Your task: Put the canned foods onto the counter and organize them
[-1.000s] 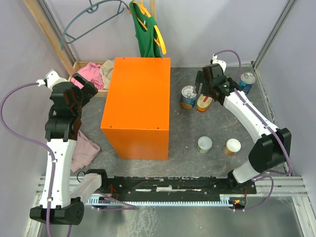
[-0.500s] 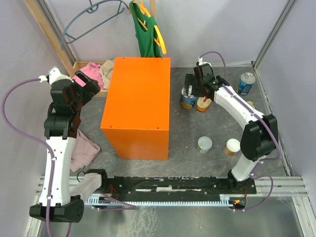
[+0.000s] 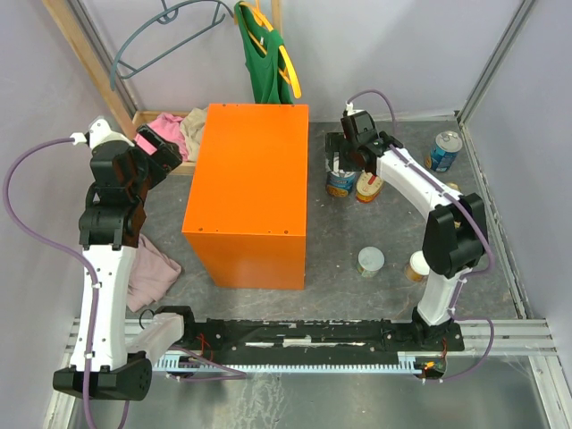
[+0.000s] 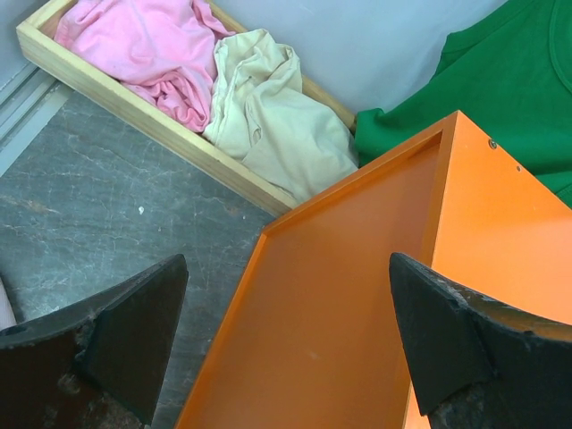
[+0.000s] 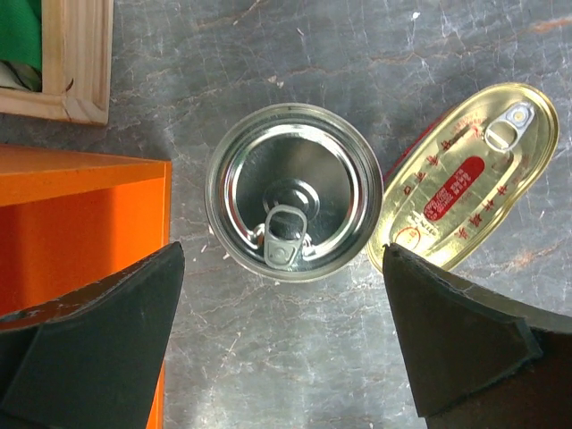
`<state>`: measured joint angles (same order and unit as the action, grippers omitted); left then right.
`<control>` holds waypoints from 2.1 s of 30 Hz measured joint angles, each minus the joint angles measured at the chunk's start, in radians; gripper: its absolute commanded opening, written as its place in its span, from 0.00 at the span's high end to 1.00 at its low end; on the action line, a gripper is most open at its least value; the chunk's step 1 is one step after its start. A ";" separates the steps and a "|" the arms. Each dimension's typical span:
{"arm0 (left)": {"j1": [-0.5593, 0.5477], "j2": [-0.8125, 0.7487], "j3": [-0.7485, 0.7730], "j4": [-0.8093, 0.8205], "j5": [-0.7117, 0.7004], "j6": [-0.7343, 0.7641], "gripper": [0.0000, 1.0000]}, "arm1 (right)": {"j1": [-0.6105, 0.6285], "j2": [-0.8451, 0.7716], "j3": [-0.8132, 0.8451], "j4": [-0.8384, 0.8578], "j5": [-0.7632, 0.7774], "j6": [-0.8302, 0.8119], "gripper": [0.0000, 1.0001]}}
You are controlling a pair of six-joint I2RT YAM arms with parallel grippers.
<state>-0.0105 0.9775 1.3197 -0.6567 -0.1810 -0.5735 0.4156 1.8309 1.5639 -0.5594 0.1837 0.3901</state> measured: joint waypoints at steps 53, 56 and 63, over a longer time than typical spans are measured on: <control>0.000 0.025 0.026 0.000 -0.001 0.015 0.01 | 0.002 0.185 0.140 -0.046 0.046 -0.081 0.01; 0.000 0.026 0.026 0.000 -0.002 0.015 0.01 | 0.002 0.200 0.143 -0.039 0.047 -0.082 0.03; 0.000 0.026 0.026 0.000 -0.002 0.015 0.01 | 0.002 0.211 0.150 -0.034 0.045 -0.085 0.40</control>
<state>-0.0105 1.0035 1.3453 -0.6563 -0.1833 -0.5583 0.4171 2.0422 1.7138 -0.5930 0.2291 0.3046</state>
